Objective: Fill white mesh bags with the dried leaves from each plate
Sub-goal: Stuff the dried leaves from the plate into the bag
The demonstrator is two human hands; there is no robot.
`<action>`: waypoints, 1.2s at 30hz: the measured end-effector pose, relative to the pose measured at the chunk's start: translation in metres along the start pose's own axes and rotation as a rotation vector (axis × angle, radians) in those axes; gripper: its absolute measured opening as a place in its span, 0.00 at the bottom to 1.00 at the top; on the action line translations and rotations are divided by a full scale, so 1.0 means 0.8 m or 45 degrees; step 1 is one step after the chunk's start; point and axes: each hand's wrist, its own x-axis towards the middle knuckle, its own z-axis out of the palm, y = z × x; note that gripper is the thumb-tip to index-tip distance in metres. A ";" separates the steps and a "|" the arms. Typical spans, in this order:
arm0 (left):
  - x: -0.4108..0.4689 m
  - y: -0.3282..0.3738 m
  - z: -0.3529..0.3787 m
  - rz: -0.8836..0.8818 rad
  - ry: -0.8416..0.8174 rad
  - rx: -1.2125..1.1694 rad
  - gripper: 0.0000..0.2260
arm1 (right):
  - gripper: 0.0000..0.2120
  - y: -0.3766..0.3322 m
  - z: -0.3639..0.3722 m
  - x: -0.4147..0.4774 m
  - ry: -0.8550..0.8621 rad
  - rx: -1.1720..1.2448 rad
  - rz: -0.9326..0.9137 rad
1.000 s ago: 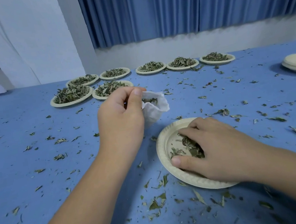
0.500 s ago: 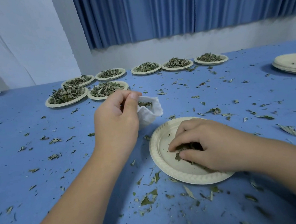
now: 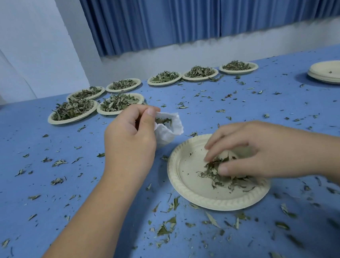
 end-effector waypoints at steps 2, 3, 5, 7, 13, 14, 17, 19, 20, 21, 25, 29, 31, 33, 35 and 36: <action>0.000 0.001 0.000 0.003 -0.005 0.004 0.10 | 0.21 0.001 -0.013 -0.006 0.045 -0.123 0.141; 0.000 0.001 0.000 0.002 -0.006 0.005 0.10 | 0.26 -0.001 -0.015 -0.008 0.040 -0.235 0.205; 0.000 0.001 0.001 -0.003 -0.011 0.010 0.10 | 0.33 -0.008 -0.007 -0.010 0.008 -0.404 0.299; -0.001 0.001 0.002 0.000 -0.017 0.021 0.10 | 0.36 -0.017 0.008 -0.010 -0.037 -0.481 0.313; -0.002 0.003 0.003 0.006 -0.029 0.033 0.10 | 0.30 -0.021 0.034 0.000 -0.237 -0.582 0.285; -0.002 0.003 0.002 0.008 -0.028 0.035 0.10 | 0.28 -0.021 0.034 0.001 -0.243 -0.594 0.269; -0.003 0.004 0.003 0.009 -0.026 0.035 0.10 | 0.23 -0.027 0.037 0.005 -0.282 -0.601 0.230; -0.003 0.003 0.003 0.006 -0.024 0.032 0.09 | 0.21 -0.029 0.039 0.007 -0.281 -0.624 0.206; -0.003 0.003 0.003 0.005 -0.025 0.029 0.09 | 0.19 -0.030 0.041 0.008 -0.263 -0.622 0.186; -0.003 0.003 0.003 0.005 -0.028 0.026 0.09 | 0.18 -0.031 0.042 0.009 -0.238 -0.615 0.158; -0.003 0.003 0.002 -0.001 -0.036 0.020 0.09 | 0.16 -0.029 0.045 0.011 -0.221 -0.802 0.041; -0.004 0.004 0.003 -0.006 -0.057 0.015 0.10 | 0.14 -0.028 0.048 0.015 -0.178 -0.896 -0.031; -0.005 0.006 0.003 -0.007 -0.080 0.021 0.10 | 0.16 -0.028 0.049 0.015 -0.134 -0.834 -0.019; -0.005 0.009 0.004 -0.023 -0.117 0.015 0.11 | 0.17 -0.027 0.050 0.013 -0.076 -0.768 -0.033; -0.006 0.012 0.004 -0.059 -0.166 0.014 0.11 | 0.17 -0.025 0.048 0.012 0.005 -0.667 -0.047; -0.007 0.014 0.004 -0.077 -0.196 0.016 0.11 | 0.16 -0.023 0.046 0.012 0.037 -0.601 -0.053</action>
